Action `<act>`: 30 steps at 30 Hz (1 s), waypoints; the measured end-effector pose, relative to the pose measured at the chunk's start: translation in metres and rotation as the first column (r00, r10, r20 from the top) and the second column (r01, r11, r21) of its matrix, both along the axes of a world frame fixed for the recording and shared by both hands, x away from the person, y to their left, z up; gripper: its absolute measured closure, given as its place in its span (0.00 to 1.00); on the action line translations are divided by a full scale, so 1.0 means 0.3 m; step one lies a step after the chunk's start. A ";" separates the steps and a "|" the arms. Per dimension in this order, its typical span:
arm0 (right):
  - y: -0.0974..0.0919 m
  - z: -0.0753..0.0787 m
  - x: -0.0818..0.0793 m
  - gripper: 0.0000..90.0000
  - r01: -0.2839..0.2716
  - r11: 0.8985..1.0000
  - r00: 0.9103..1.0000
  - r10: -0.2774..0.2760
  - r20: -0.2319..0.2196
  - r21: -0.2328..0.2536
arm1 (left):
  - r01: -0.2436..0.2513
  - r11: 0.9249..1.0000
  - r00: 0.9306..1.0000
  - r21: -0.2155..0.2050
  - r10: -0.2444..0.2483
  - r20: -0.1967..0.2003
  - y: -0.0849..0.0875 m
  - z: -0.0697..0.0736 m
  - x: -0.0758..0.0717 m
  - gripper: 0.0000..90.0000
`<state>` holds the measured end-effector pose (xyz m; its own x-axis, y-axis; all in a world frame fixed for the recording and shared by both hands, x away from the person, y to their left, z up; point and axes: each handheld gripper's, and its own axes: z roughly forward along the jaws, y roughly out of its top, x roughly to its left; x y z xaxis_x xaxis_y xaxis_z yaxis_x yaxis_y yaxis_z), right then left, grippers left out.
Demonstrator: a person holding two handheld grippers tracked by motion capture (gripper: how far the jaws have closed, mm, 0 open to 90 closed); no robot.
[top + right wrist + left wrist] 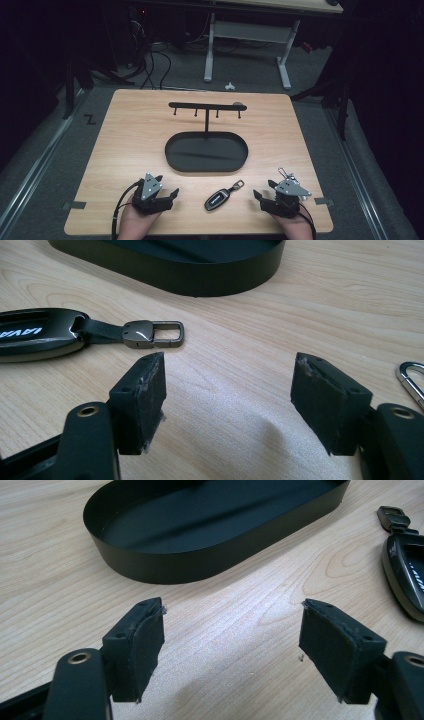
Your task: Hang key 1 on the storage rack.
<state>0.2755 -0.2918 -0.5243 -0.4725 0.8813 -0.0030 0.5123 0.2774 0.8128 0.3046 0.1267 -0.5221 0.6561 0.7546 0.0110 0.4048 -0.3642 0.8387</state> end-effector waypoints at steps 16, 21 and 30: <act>-0.006 -0.001 -0.013 0.39 -0.013 1.000 1.000 0.013 -0.006 -0.007 | 0.040 0.999 0.999 0.020 -0.040 -0.010 -0.047 0.006 0.000 0.40; -0.024 0.000 -0.025 0.42 -0.004 1.000 1.000 0.004 -0.009 0.002 | 0.089 0.995 0.995 0.042 -0.088 -0.036 -0.091 0.003 0.000 0.55; -0.046 -0.002 -0.060 0.43 0.007 1.000 1.000 -0.007 -0.014 0.010 | 0.187 0.978 0.981 0.090 -0.182 -0.066 -0.207 -0.003 -0.006 0.80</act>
